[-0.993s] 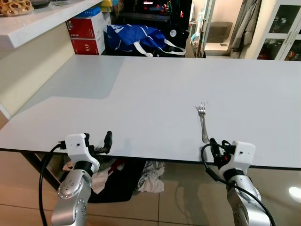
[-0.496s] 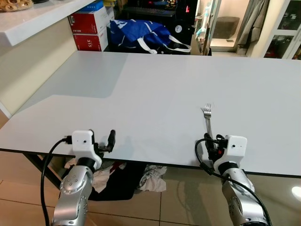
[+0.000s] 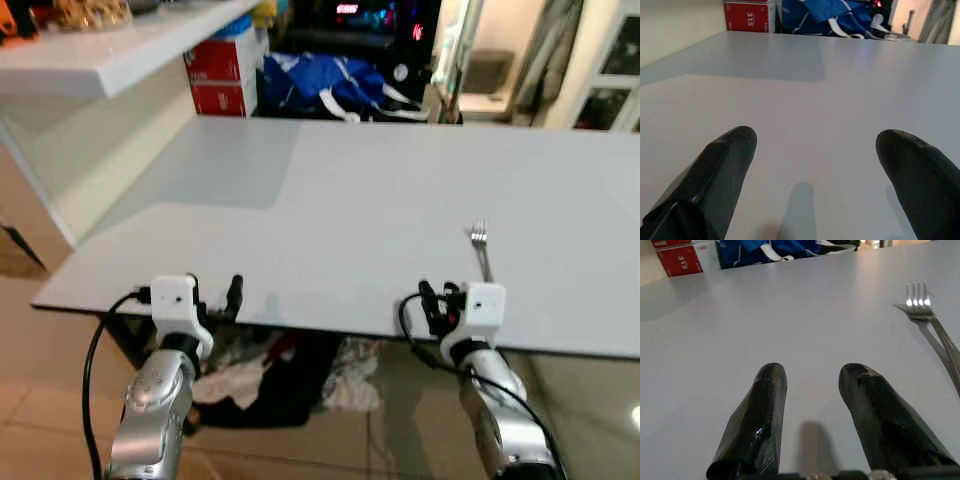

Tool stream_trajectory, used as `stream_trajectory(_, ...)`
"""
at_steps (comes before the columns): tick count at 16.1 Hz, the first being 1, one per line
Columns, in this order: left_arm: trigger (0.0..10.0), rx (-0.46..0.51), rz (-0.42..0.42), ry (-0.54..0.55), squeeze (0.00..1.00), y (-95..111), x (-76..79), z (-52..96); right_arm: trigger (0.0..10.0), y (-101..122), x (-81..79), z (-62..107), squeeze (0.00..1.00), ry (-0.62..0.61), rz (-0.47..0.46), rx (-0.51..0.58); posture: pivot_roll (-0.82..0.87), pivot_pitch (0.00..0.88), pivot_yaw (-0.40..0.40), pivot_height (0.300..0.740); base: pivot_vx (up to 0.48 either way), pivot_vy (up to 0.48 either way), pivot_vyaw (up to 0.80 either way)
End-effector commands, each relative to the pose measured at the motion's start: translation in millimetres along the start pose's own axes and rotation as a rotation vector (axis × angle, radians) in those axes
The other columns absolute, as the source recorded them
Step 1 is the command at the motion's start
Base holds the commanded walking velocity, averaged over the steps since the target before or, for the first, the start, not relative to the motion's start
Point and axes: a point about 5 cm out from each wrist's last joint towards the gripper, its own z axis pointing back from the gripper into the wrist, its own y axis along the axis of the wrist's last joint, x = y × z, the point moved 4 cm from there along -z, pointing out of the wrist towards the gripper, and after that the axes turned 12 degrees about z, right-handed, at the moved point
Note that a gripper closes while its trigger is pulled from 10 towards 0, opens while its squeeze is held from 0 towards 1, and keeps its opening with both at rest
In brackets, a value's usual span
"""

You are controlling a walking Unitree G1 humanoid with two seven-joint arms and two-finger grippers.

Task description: Setting the table

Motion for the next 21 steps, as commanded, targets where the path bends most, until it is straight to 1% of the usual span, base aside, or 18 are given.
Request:
stream_trajectory(1, 10.0, -0.015, 0.01, -0.01, 0.0, -3, 4.0, -0.9, 10.0, -4, 8.9, 0.9, 0.0, -0.023, 0.011, -0.014, -0.13, 0.0, 0.052, 0.74, 0.0, 0.48, 0.0)
stream_trajectory(6, 10.0, -0.026, 0.021, -0.012, 0.0, -5, 4.1, -1.7, 10.0, -10, 6.2, 2.6, 0.0, -0.009, 0.017, -0.033, -0.13, 0.0, 0.052, 0.74, 0.0, 0.48, 0.0)
stream_trajectory(10, 10.0, -0.031, 0.019, -0.006, 0.0, -5, 1.3, -1.4, 10.0, -12, 7.9, 3.0, 0.0, -0.011, 0.02, -0.036, -0.12, 0.0, 0.053, 0.74, 0.0, 0.48, 0.0)
stream_trajectory(14, 10.0, -0.014, 0.035, 0.004, 0.0, 1, -1.2, -5.1, 10.0, -14, 5.5, 2.6, 0.0, -0.007, 0.016, -0.041, -0.12, 0.0, 0.055, 0.74, 0.0, 0.48, 0.0)
stream_trajectory(16, 10.0, -0.001, 0.043, 0.009, 0.0, 5, -1.3, -5.8, 10.0, -17, 4.8, 5.0, 0.0, 0.0, 0.016, -0.047, -0.11, 0.0, 0.049, 0.74, 0.0, 0.48, 0.0)
stream_trajectory(21, 10.0, 0.004, 0.048, 0.021, 0.0, 5, -3.5, -5.9, 10.0, -18, 6.4, 6.1, 0.0, 0.0, 0.022, -0.052, -0.12, 0.0, 0.047, 0.74, 0.0, 0.48, 0.0)
